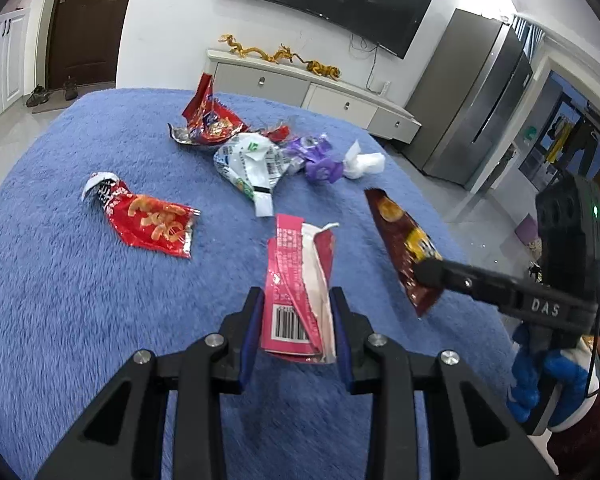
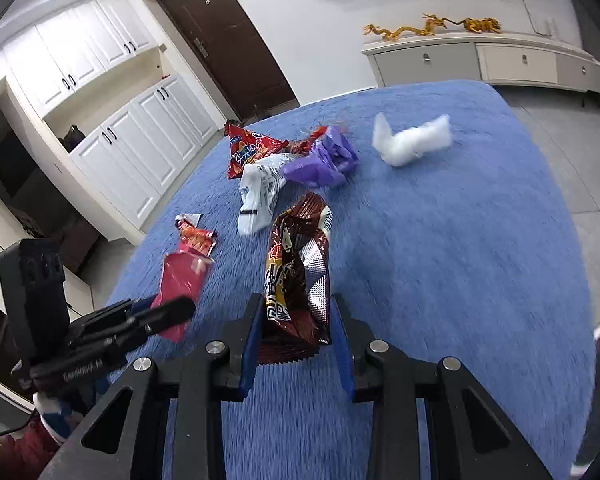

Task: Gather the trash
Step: 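Carry both bags over the black bin and open both tools to drop them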

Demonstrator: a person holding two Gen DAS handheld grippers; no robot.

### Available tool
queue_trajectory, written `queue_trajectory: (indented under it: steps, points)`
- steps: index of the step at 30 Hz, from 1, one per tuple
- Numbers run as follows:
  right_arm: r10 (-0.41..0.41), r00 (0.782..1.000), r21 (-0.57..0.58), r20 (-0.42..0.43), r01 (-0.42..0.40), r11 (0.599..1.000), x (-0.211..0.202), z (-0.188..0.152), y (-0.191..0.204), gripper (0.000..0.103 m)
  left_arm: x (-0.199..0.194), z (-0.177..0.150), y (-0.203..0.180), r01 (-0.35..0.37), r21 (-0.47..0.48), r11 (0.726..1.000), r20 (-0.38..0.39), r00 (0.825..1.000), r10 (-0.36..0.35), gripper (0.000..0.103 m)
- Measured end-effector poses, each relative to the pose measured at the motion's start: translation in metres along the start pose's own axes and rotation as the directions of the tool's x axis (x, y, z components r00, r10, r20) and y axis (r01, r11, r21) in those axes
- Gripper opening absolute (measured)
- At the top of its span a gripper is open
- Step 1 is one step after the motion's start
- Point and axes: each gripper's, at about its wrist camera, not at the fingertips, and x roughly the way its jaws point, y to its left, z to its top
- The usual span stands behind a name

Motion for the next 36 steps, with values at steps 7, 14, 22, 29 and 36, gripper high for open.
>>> queue_trajectory:
  steps: [7, 14, 22, 29, 36]
  points:
    - [-0.050, 0.997, 0.046, 0.054, 0.048, 0.998, -0.047, -0.023, -0.019, 0.030, -0.017, -0.004, -0.030, -0.001, 0.049, 0.999, 0.021, 1.000, 0.000, 0.031]
    - [-0.135, 0.983, 0.146, 0.127, 0.116, 0.982, -0.097, -0.045, -0.059, 0.030, -0.010, 0.000, -0.083, 0.049, 0.131, 0.990, 0.009, 0.999, -0.051, 0.030]
    - [-0.290, 0.943, 0.322, 0.167, 0.226, 0.919, -0.155, -0.085, -0.137, 0.030, 0.035, 0.001, -0.179, 0.204, 0.243, 0.948, -0.095, 0.978, -0.186, 0.030]
    - [-0.408, 0.901, 0.472, 0.149, 0.298, 0.830, -0.190, -0.117, -0.212, 0.030, 0.105, 0.003, -0.279, 0.319, 0.337, 0.886, -0.229, 0.940, -0.251, 0.030]
    - [-0.480, 0.872, 0.562, 0.098, 0.349, 0.750, -0.197, -0.135, -0.276, 0.031, 0.178, -0.001, -0.363, 0.368, 0.388, 0.845, -0.339, 0.910, -0.241, 0.031]
